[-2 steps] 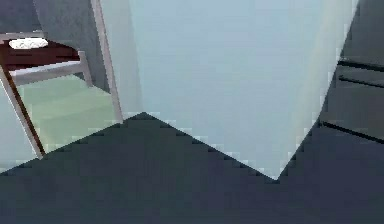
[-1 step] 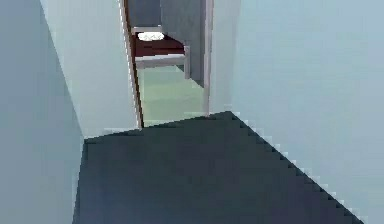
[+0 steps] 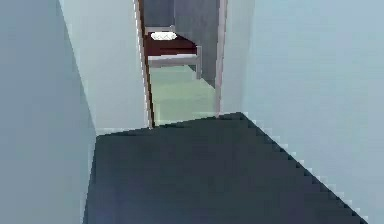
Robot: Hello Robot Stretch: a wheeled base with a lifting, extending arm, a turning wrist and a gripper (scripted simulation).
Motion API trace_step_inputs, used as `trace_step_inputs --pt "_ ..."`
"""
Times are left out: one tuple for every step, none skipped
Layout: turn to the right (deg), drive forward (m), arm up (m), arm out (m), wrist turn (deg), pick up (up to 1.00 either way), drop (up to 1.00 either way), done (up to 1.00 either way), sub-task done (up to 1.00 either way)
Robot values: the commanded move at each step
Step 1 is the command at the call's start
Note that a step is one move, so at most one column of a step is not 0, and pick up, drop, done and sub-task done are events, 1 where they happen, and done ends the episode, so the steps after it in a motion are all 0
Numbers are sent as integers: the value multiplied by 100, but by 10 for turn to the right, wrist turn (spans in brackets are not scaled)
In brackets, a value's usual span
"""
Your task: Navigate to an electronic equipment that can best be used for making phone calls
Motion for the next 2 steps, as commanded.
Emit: trace_step_inputs --pt "0 100 0 0 0 0 0 0 0" --pt "0 100 0 0 0 0 0 0 0"
